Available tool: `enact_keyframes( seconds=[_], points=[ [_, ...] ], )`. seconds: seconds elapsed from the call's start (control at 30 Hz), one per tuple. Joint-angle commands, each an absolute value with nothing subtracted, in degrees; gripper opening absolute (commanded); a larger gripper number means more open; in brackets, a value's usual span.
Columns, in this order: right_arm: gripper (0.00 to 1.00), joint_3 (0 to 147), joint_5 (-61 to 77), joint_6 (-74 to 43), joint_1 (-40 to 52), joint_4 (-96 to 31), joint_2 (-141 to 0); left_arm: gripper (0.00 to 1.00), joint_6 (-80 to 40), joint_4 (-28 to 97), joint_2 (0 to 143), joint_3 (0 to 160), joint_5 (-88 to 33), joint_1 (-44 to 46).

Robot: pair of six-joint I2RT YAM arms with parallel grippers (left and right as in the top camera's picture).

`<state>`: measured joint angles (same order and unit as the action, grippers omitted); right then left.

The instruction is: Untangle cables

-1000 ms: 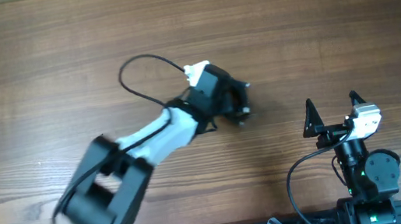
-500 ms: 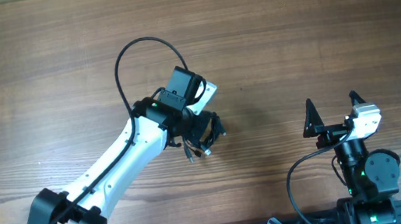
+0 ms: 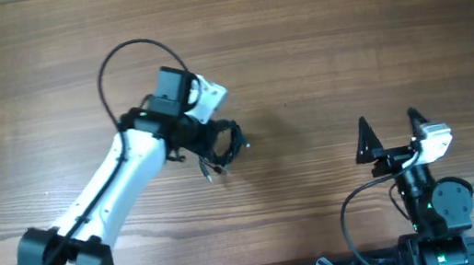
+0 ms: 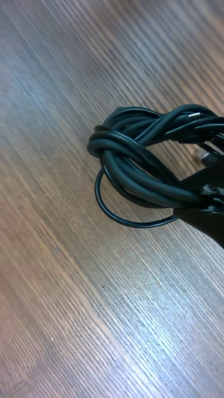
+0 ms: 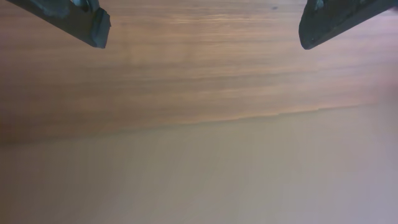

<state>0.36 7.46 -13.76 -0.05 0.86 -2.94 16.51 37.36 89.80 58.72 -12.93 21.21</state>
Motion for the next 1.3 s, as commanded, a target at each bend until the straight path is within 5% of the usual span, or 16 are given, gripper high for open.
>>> enact_keyframes(
  seconds=[0.0,0.13,0.27,0.6,0.8,0.9,1.07,1.27],
  points=[
    [1.00,0.30,21.76,-53.25,-0.19,1.65,-3.36,0.04,15.07,36.56,86.54,58.96,-25.08,15.88],
    [1.00,0.30,21.93,-81.56,-0.19,1.87,-4.45,0.04,8.23,35.00,86.56,58.96,-25.93,13.45],
    [1.00,0.36,26.63,-63.75,-0.19,2.46,-5.32,0.04,2.28,34.52,86.54,58.96,-25.91,13.39],
    [0.99,13.47,31.53,-57.74,-0.19,-5.82,-26.26,0.04,-7.77,33.82,86.43,58.96,-25.89,13.72],
    [0.99,24.38,53.67,-59.44,0.36,0.95,-50.11,0.04,-9.50,31.97,86.35,58.96,-18.92,18.48],
    [0.91,24.38,57.98,-67.70,3.53,13.63,-59.02,0.04,-13.21,30.33,86.35,58.96,-14.46,22.22],
    [0.47,24.38,54.15,-75.16,11.55,30.11,-69.97,0.04,-18.96,27.31,86.35,58.96,-10.17,26.85],
    [0.45,24.38,43.13,-81.45,18.72,35.35,-79.24,0.04,-27.79,24.62,86.21,58.96,-10.00,28.12]
  ],
)
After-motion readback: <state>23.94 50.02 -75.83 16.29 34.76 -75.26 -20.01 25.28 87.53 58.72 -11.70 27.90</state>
